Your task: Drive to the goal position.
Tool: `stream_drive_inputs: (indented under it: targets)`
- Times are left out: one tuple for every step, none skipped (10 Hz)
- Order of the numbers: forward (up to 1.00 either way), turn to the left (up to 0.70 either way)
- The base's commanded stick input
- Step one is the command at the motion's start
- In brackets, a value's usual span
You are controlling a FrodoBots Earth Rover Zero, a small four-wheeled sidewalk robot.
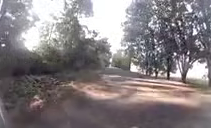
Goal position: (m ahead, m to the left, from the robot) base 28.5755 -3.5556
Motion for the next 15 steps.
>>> stream_drive_inputs:
  targets:
    - [0.7,0.0]
    - [0.7,0.0]
    - [0.7,0.0]
    - [0.7,0.0]
    - [0.7,0.0]
    - [0.7,0.0]
    - [0.7,0.0]
    - [0.7,0.0]
    - [0.7,0.0]
    - [0.7,0.0]
    - [0.7,0.0]
    - [0.7,0.0]
    - [0.7,0.0]
    - [0.7,0.0]
    - [0.7,0.0]
